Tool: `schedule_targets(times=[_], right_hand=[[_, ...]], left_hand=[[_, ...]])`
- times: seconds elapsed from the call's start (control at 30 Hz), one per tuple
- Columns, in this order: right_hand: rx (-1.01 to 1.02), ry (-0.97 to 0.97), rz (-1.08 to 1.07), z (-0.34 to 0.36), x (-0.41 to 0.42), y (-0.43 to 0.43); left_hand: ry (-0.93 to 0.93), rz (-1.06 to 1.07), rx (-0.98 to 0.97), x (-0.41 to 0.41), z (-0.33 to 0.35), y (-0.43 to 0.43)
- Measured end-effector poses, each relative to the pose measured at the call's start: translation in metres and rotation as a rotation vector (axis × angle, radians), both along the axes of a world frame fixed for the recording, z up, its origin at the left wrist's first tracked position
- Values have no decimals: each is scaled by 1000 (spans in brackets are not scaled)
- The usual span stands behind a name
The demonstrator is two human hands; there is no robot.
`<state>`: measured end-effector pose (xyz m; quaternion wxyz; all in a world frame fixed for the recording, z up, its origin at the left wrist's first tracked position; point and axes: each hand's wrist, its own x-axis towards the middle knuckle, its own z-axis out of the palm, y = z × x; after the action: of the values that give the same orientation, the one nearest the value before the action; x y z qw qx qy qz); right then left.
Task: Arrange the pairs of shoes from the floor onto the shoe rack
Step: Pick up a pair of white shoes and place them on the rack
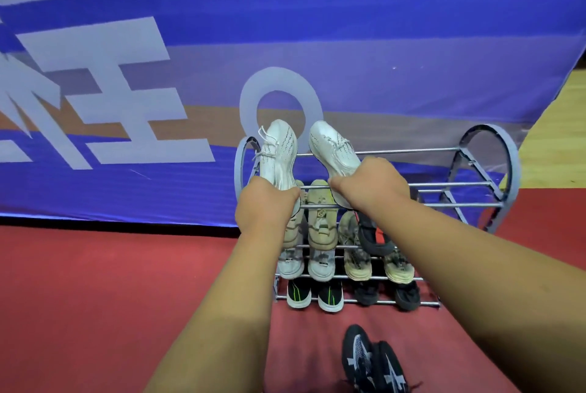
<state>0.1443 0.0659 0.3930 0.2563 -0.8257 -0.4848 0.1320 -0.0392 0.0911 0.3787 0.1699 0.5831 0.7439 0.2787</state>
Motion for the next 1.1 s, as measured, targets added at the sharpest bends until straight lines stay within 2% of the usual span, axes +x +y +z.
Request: schedule_targets(times=[0.33, 0.47, 0.63, 0.83, 1.1], right_hand=[[-62, 28, -53, -34, -19, 67], [-125, 74, 19, -46, -19, 69], [-135, 35, 189, -57, -17, 51], [84, 127, 226, -67, -19, 41], [190, 50, 267, -89, -23, 31]], left_hand=[[271, 5, 113, 8, -33, 42], [218, -29, 103, 2, -44, 45], [90, -137, 14, -12, -55, 48], [76, -154, 131, -11, -64, 48], [100, -192, 90, -10, -70, 43]])
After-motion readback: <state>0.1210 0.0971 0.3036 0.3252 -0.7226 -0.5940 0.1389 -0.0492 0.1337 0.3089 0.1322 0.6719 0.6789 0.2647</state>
